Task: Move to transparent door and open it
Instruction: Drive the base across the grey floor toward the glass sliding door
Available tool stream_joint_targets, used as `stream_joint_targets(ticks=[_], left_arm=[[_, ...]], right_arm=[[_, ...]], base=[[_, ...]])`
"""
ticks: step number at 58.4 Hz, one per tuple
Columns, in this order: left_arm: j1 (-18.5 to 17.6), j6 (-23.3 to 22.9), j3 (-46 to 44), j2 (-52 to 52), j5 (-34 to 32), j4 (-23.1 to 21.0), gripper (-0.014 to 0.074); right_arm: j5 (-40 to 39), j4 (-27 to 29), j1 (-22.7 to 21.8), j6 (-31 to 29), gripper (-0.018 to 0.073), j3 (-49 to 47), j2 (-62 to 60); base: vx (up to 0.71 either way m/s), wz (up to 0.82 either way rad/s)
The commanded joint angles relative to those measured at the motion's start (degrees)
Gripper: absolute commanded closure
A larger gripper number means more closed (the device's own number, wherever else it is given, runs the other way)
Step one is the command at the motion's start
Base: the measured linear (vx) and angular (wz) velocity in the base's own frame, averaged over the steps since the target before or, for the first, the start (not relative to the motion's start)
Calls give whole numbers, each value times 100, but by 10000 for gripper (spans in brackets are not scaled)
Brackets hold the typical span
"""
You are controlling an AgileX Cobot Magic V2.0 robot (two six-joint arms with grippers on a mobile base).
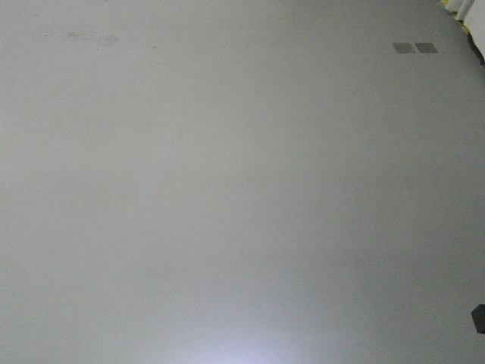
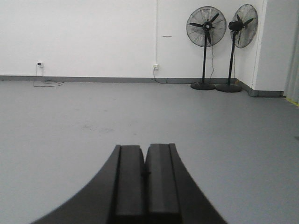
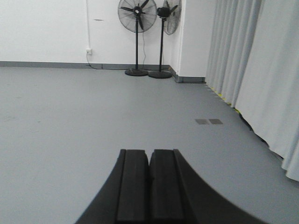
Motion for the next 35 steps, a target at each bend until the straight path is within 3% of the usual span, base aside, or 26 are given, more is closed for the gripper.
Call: stream_joint_targets(ticks=[1,35], left_arm=[[-16,-14,172,-17,-484,-12,602],[-16,-14,172,-17,-484,-12,602]], right_arm=[[-476,5,7,-13,567,71,-83],[-476,5,7,-13,567,71,-83]], base=[[37,21],[47,13]])
